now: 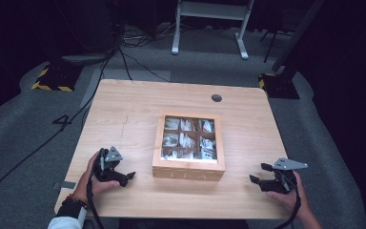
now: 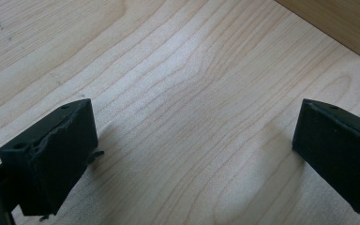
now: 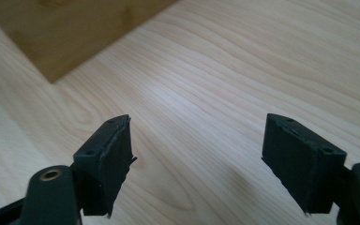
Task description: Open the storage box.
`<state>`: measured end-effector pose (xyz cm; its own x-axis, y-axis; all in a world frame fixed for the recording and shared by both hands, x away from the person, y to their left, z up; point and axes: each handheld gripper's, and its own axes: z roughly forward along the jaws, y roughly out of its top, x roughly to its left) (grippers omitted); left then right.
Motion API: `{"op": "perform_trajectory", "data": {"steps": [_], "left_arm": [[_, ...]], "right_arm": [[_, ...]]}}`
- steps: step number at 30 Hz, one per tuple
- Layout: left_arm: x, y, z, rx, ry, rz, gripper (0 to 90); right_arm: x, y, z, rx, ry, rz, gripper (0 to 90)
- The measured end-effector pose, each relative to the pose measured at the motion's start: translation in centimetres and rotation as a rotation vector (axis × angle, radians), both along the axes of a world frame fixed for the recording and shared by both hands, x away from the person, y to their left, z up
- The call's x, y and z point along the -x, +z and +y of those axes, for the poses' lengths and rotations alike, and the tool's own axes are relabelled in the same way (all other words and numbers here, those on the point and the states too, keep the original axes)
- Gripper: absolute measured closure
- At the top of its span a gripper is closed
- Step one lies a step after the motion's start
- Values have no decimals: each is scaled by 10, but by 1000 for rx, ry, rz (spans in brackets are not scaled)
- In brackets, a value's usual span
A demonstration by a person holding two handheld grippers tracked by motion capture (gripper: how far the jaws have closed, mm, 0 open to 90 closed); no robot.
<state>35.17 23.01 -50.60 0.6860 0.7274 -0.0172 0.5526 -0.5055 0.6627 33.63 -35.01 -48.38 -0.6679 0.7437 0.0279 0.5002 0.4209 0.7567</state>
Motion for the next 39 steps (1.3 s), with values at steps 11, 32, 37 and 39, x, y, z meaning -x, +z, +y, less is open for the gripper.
{"op": "perform_trajectory", "data": {"steps": [11,32,37,39], "left_arm": [[0,0,0,-1,-1,0,6],[1,0,-1,0,11,-3,7],[1,0,-1,2,15,0,7],[1,0,-1,0,15,-1,7]], "right_arm": [[12,22,47,-39,123,-53,327],[8,31,93,-23,183,-72,425],[7,32,97,-26,191,-73,435],[6,33,98,-35,189,-75,440]]}}
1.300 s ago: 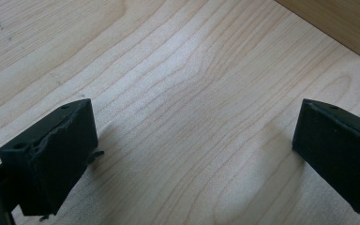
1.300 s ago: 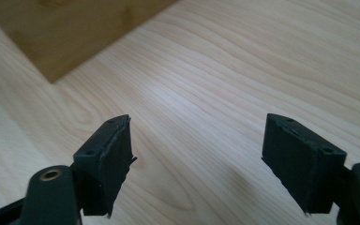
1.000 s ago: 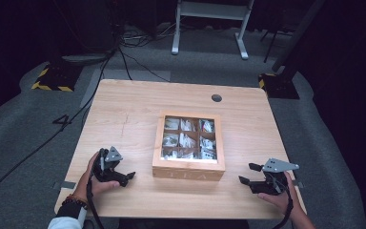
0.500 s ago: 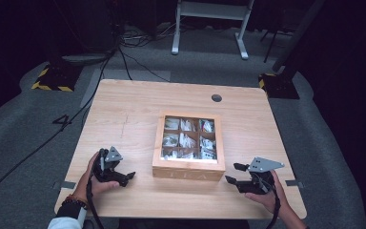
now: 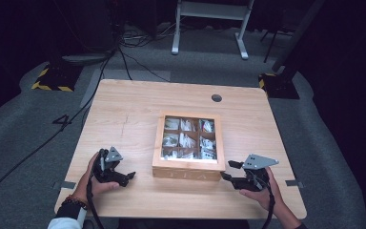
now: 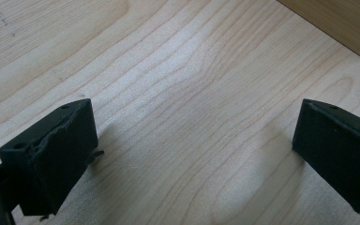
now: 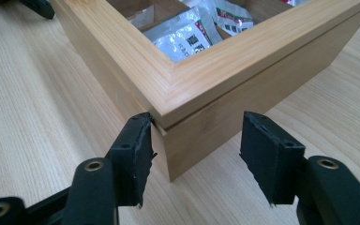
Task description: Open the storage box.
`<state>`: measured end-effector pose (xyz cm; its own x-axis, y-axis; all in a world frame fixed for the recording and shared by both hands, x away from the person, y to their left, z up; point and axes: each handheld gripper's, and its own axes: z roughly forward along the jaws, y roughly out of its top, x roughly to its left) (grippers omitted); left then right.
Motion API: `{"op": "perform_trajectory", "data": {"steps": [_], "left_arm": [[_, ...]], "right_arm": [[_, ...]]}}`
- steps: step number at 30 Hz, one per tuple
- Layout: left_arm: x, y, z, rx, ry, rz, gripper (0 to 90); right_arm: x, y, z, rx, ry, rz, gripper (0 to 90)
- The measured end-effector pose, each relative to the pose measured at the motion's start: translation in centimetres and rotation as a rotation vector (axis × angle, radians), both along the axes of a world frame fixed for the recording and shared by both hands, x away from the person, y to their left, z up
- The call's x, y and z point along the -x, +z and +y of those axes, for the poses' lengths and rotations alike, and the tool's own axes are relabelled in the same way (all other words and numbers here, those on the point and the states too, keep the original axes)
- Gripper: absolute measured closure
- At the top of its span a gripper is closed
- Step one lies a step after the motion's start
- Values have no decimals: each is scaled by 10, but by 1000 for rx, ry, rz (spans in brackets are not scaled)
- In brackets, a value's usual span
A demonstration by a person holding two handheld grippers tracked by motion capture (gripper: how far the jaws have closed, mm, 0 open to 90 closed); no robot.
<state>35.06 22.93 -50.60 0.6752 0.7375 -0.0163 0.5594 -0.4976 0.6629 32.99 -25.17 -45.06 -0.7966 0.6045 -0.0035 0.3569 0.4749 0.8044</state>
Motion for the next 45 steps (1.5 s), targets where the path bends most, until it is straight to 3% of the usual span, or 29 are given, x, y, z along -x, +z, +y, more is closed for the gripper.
{"op": "perform_trajectory", "data": {"steps": [25,28,29,30,31,33,35,37,43,45], "left_arm": [[1,1,-2,-7,13,4,9],[3,3,-6,-7,13,7,55],[3,6,-7,-11,7,4,187],[3,8,-9,0,7,4,247],[3,10,-11,-8,1,0,247],[7,21,-21,-31,-27,-50,150],[12,30,-27,-7,-51,-88,218],[16,41,-34,7,-59,-131,189],[19,61,-53,-3,-76,-206,215],[19,72,-62,14,-104,-246,222]], "right_arm": [[2,7,6,4,4,-52,432],[1,8,8,4,8,-55,436],[1,9,9,6,11,-57,436],[1,9,11,5,13,-58,435],[1,9,11,5,13,-58,435],[1,11,13,8,11,-55,434],[1,12,14,12,4,-60,427],[1,14,14,-1,2,-59,426],[0,20,13,-21,-5,-63,410],[-1,22,13,-30,-9,-65,402]]}}
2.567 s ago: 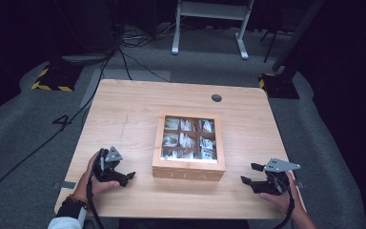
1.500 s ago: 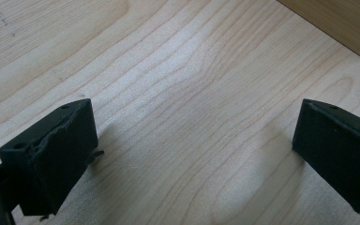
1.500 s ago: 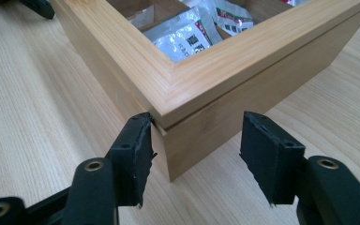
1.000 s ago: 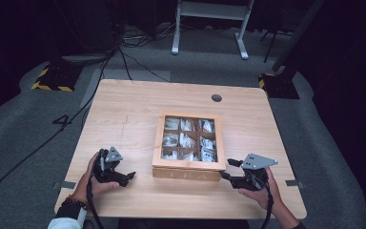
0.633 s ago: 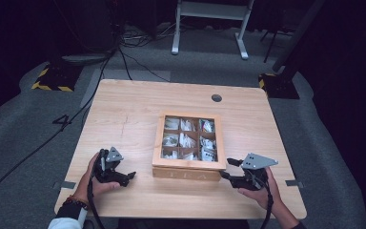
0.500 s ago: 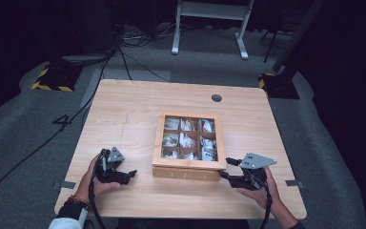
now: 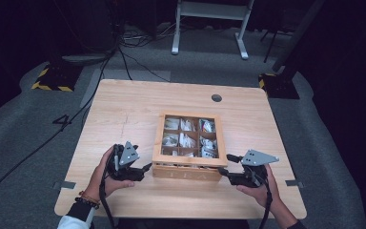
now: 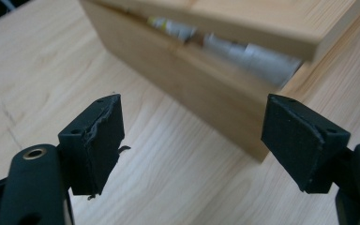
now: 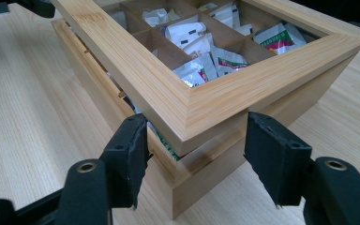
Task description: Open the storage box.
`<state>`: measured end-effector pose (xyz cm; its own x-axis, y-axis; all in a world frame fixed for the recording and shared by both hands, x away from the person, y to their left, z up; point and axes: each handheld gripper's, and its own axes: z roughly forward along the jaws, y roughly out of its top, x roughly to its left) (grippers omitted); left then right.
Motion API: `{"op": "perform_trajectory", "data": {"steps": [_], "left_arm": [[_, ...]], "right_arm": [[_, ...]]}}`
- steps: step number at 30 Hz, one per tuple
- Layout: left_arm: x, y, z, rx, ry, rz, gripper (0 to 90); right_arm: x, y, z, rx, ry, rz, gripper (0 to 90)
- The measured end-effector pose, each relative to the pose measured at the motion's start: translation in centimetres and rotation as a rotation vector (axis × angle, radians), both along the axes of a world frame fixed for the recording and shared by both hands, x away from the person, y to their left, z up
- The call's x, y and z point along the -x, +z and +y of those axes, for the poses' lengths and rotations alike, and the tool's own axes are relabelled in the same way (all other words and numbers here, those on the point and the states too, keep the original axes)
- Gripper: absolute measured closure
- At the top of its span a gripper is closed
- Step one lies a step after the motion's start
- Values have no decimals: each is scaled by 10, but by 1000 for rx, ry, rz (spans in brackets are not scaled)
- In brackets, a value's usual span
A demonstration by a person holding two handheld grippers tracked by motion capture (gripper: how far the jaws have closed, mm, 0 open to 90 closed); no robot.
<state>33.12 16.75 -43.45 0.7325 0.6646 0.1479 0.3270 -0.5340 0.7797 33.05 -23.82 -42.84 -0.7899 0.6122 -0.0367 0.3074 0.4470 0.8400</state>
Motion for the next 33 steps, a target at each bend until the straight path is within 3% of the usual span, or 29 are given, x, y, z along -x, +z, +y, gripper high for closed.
{"op": "perform_trajectory", "data": {"steps": [4,9,15,20,33], "left_arm": [[0,9,-9,13,-34,-19,222],[1,18,-23,-3,-76,-61,218],[1,23,-28,-26,-88,-108,225],[2,27,-27,-20,-94,-151,235],[-5,32,-35,-25,-132,-171,305]], "right_arm": [[0,2,0,-7,-1,-1,401],[0,6,-1,-25,-7,-7,401],[-1,10,-1,-43,-13,-16,401],[-2,13,-2,-70,-22,-23,396],[-4,17,-1,-92,-40,-35,384]]}}
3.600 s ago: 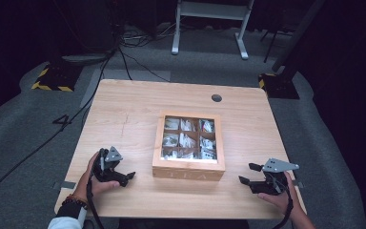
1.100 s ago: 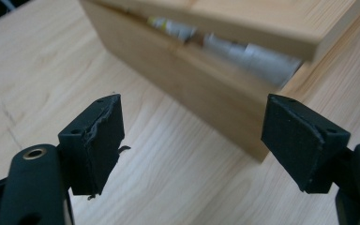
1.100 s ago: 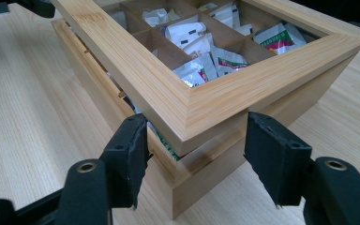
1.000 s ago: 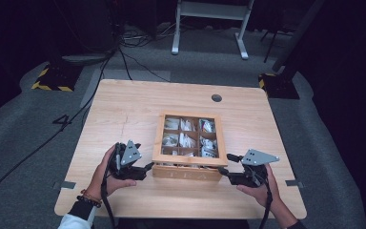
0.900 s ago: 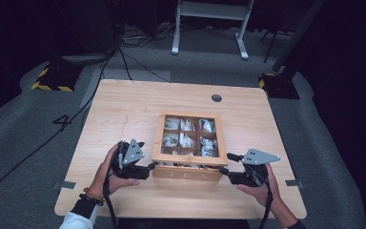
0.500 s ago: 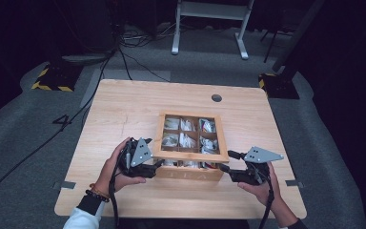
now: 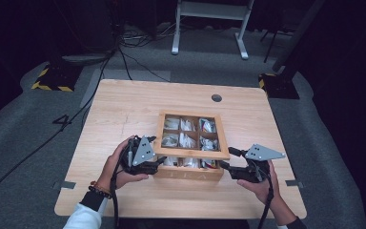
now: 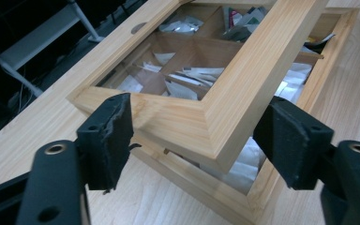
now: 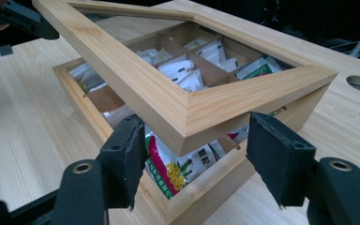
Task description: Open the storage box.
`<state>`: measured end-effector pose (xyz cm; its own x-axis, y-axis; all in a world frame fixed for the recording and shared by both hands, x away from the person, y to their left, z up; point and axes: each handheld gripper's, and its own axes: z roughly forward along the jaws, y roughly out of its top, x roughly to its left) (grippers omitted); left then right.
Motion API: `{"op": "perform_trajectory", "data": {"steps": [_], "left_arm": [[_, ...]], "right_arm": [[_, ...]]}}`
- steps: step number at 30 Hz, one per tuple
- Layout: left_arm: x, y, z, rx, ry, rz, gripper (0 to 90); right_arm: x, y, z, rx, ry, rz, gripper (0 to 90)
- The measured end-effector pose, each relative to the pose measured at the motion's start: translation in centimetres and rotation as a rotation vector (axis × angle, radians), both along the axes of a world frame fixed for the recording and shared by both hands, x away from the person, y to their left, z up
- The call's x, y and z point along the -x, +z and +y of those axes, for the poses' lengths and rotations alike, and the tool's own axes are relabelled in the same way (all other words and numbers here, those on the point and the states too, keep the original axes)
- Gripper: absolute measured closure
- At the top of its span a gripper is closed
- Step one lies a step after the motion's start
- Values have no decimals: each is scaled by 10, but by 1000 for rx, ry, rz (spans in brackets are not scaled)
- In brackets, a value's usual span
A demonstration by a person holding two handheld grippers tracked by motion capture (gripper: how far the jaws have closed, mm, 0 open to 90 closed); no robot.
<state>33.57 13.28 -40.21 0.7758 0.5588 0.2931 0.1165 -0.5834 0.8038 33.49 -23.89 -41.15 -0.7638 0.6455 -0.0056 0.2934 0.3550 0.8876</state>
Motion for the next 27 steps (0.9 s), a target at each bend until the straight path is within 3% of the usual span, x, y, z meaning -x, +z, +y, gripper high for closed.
{"op": "perform_trajectory", "data": {"steps": [9,18,27], "left_arm": [[-10,9,-3,19,-9,-25,331],[-18,18,-4,74,3,-45,405],[-27,28,-1,114,-3,-25,432]], "right_arm": [[-2,9,-1,-48,-18,-25,389],[-2,10,-4,-55,-25,-29,386],[-4,6,-13,-56,-46,-19,385]]}}
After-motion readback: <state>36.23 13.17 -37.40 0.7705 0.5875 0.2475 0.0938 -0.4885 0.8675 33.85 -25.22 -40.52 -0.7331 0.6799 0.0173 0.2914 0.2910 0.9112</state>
